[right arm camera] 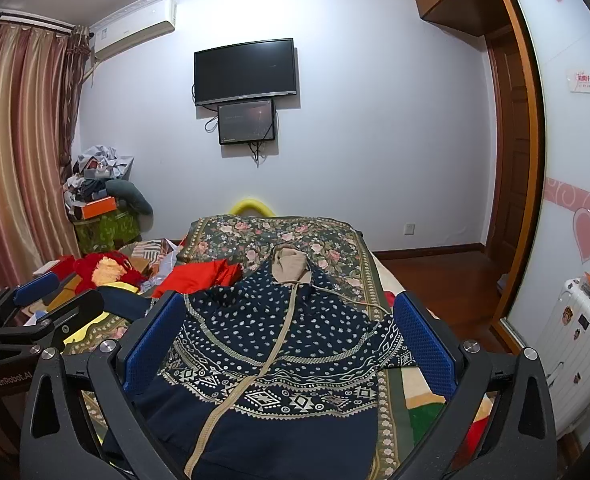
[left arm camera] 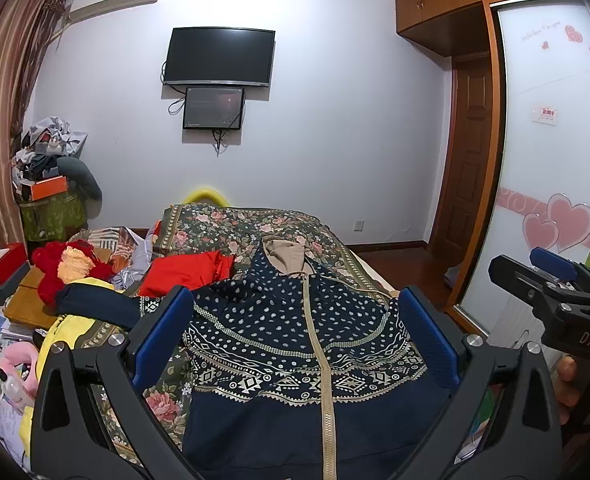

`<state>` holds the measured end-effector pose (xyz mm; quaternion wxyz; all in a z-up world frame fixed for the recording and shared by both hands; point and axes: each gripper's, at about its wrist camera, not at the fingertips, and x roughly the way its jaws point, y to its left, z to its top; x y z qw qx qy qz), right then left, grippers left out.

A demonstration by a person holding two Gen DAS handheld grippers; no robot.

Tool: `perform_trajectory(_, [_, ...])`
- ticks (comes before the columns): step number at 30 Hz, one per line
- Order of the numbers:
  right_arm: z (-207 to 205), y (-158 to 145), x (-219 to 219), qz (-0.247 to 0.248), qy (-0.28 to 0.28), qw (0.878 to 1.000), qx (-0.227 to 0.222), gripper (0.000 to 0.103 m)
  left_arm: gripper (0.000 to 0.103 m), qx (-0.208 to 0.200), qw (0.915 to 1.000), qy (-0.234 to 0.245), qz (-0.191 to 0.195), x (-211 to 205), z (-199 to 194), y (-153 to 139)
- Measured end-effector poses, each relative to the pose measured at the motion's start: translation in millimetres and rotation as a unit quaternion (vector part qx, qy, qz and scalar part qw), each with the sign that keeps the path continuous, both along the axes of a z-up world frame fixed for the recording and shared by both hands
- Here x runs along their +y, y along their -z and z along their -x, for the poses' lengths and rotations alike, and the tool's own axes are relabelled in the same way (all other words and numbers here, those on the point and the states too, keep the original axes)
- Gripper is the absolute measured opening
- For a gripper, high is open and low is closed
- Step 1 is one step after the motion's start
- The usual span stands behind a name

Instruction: Fold large clothes

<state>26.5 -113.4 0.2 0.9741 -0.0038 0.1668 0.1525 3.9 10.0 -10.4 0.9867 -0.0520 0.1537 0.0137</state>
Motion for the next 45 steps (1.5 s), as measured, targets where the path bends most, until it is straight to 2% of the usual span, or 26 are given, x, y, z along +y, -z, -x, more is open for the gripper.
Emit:
perform_trajectory(30, [-14.8, 3.2, 5.5, 0.006, -0.002, 1.0, 0.018, 0.103, 0.103, 0.015, 0.9998, -0.012, 0.008, 7.1, -16.8, 7.6])
perform_trajectory(38, [-36.9, 12.6, 12.6, 0.014, 0.0, 0.999, 0.044, 0.103, 0.103, 0.035, 0.999, -0.025, 0.01, 22.8, -37.2, 19.4])
perform_trajectory(45, [-69.3, 25.8, 18.3, 0.016, 0.002, 0.997, 0.08, 0.103, 0.103, 0.06, 0.9959, -0.067, 0.011, 56.6, -65.6, 35.4])
